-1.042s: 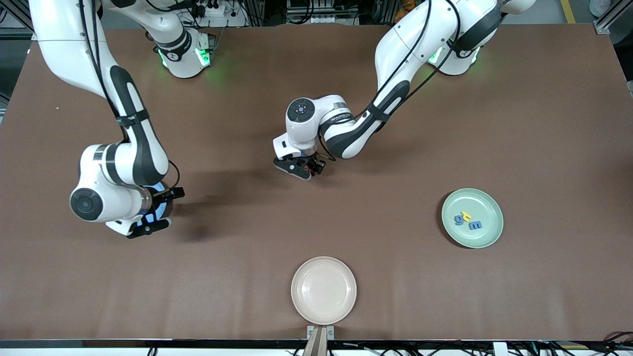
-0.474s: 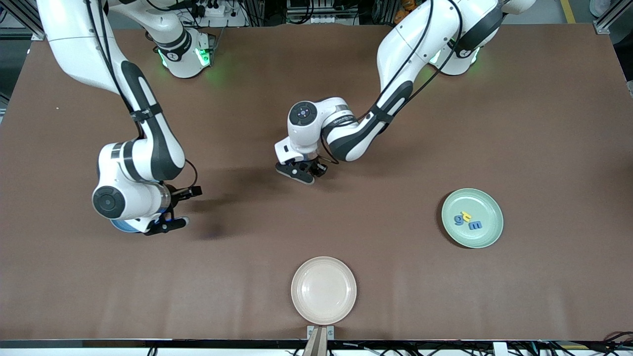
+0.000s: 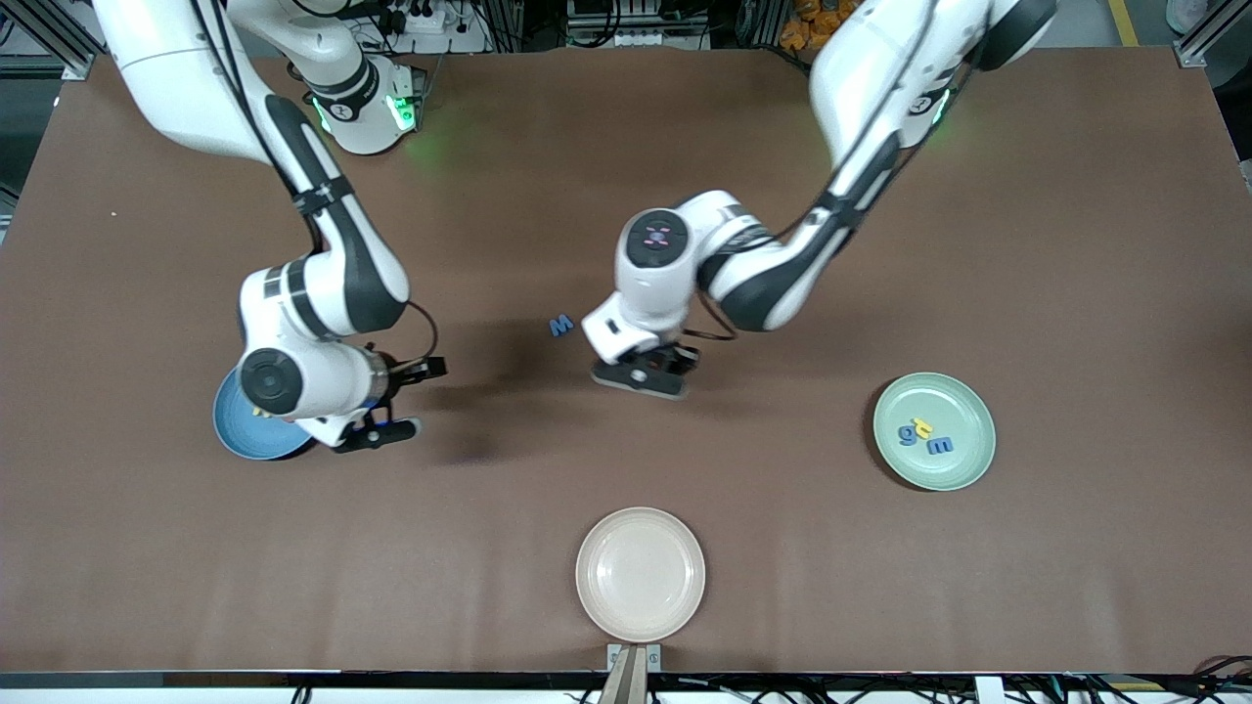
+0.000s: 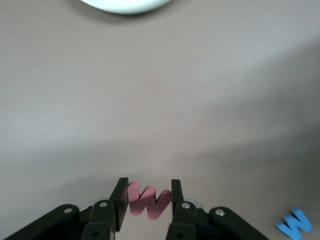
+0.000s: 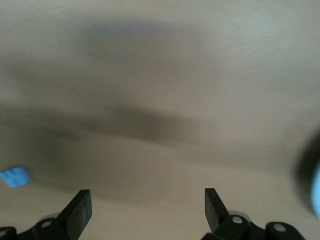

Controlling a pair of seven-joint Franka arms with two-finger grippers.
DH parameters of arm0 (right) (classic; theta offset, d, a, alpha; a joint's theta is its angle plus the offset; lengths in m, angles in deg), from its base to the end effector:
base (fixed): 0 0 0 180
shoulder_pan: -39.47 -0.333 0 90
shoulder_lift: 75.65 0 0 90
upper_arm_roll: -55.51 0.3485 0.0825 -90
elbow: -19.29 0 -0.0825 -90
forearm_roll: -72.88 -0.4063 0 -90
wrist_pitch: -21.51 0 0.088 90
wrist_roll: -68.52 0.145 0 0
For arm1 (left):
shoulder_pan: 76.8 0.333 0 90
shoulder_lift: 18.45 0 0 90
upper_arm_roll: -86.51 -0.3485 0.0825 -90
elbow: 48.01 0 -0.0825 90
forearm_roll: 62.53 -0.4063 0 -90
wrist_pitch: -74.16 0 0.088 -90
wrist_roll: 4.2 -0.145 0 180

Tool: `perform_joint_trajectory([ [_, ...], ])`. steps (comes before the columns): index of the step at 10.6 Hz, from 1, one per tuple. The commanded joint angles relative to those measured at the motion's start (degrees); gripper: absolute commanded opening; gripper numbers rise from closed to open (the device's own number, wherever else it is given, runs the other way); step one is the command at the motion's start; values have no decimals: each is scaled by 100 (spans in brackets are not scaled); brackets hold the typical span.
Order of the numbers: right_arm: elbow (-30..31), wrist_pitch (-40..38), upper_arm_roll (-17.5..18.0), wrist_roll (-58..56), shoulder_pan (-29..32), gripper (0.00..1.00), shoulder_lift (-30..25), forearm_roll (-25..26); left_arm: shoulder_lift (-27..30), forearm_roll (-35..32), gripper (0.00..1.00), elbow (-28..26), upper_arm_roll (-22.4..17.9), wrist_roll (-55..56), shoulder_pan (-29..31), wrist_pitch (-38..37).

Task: Sort uppercase to blue plate, lowercase to green plate
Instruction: 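Grasp the pink w with the left gripper while the right gripper reaches blue W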

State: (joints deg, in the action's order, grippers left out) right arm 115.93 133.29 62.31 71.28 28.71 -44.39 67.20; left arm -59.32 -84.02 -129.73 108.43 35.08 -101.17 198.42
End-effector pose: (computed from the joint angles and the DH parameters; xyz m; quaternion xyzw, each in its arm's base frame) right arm 0.6353 0.2055 0.2432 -0.9826 -0.0986 0.1495 0.0490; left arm 0.5903 -0.5013 0.2787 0.9920 -0.1125 0.0568 0.0017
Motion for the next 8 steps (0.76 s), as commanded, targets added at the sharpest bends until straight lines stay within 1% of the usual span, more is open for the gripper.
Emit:
perform_joint_trajectory([
  [1, 162, 245, 496, 504, -5, 100, -216, 41, 727, 451, 0, -615, 76, -995, 817, -261],
  [2, 301, 491, 550, 671, -144, 100, -269, 41, 843, 671, 0, -651, 76, -1567, 1186, -437],
  [3, 555, 824, 559, 838, -320, 100, -365, 50, 887, 716, 0, -660, 76, -2042, 1529, -613],
  [5, 1257, 1623, 559, 875, -540, 100, -620, 59, 862, 708, 0, -704, 6, -2886, 2075, -799],
  [6, 1531, 1905, 559, 883, -681, 100, -691, 50, 809, 638, 0, -844, -47, -3230, 2347, -773],
  [7, 1673, 2039, 559, 1101, -908, 100, -735, 67, 695, 620, 0, -862, -308, -3538, 2480, -746],
  [8, 1683, 2084, 542, 1408, -1215, 100, -727, 172, 633, 655, 0, -941, -555, -3854, 2499, -720],
])
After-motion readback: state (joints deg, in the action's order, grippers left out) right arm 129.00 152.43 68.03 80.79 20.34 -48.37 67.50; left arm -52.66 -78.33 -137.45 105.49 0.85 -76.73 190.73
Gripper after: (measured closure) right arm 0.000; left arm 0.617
